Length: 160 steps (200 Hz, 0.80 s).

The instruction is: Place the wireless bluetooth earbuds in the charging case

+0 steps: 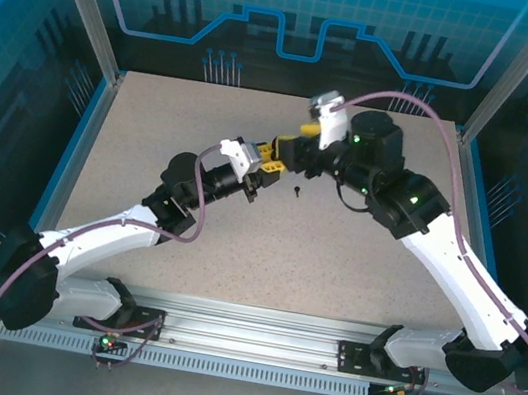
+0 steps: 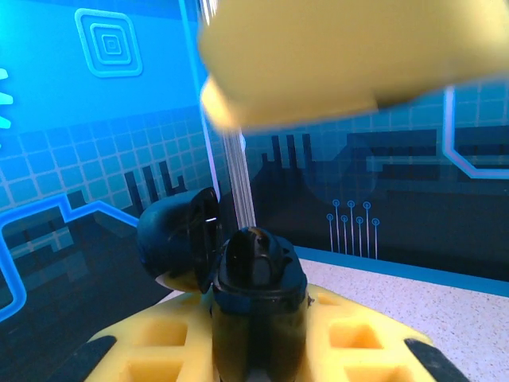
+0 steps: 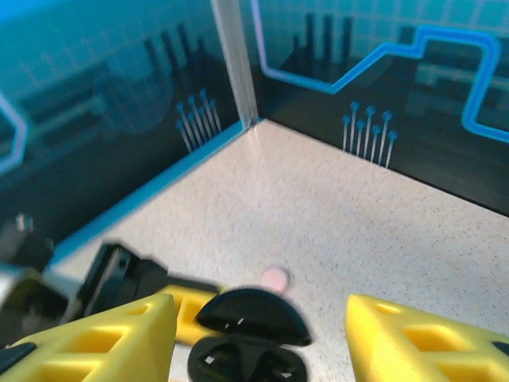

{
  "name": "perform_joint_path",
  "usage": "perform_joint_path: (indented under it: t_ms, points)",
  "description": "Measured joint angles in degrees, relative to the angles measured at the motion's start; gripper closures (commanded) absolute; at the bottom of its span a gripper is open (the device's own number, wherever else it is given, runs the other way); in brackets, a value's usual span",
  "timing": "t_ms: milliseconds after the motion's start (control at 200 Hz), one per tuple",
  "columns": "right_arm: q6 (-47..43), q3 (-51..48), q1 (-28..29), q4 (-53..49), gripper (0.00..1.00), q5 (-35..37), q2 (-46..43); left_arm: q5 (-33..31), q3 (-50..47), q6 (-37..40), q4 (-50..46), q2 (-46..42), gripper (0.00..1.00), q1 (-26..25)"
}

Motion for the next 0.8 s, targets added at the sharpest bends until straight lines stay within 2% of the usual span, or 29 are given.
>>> perform_joint_path:
  t_ms: [235,375,465,595,800]
  points:
    - [9.29,1.25,-12.07,-2.01,0.38,0.02,-2.93,-1.05,-1.84,0.0,0.59,-0.33,1.0,0.0]
    - [12.74,-1.42,-17.51,-3.61,0.4,-0.92,0.2,-1.97,-2.29,0.02,0.81,-1.2,1.0,0.0]
    - [13.35,-3.19,-18.56,-4.26,0.42,-2.95,6.69,-2.78,-2.32,0.02,0.85,-2.1,1.0,0.0]
    - [12.98,-3.56,-18.45,-6.01,0.47,-5.79,20.55,-3.8,-3.02,0.02,0.94,-3.89,1.0,0.0]
    - [11.61,-0.26,-16.96,-11.58,0.51,-3.8,37.9,-4.7,-4.09,0.04,0.83,-5.97,1.0,0.0]
